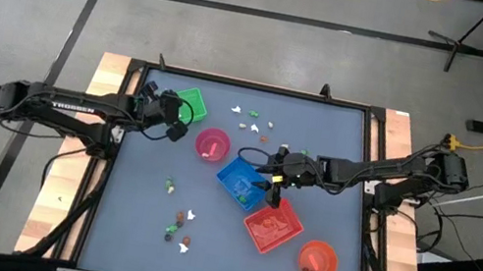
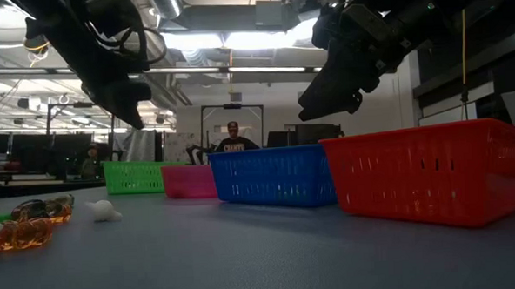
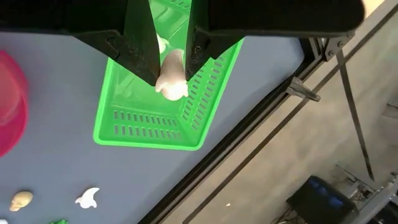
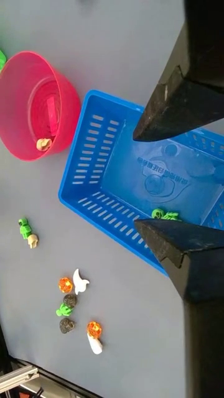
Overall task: Sort Halloween decoration
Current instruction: Put the white ghost toy into the green bin, then put the green skeleton toy into the blue bin
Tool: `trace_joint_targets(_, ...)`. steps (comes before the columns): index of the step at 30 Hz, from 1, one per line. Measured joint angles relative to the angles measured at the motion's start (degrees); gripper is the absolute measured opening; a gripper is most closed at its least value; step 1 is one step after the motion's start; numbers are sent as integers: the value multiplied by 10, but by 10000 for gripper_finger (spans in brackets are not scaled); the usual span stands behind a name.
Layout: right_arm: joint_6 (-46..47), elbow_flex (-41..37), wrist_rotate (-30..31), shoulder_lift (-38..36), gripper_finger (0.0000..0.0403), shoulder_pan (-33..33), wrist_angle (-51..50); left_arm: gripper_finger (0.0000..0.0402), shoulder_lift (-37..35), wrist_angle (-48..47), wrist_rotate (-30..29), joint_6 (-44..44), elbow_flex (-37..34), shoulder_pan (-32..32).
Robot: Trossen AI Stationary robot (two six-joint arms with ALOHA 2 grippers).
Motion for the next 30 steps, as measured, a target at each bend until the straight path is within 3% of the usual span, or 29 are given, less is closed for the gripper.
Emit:
trace_joint_targets(7, 0, 0, 0, 0, 214, 0, 0, 61, 0, 0, 12, 0, 0, 0)
trace_joint_targets(18, 0, 0, 0, 0, 214, 0, 0, 139, 0, 0, 12, 0, 0, 0)
trace_joint_targets(30, 0, 0, 4, 0, 214, 0, 0, 148, 0, 0, 12, -3, 0, 0)
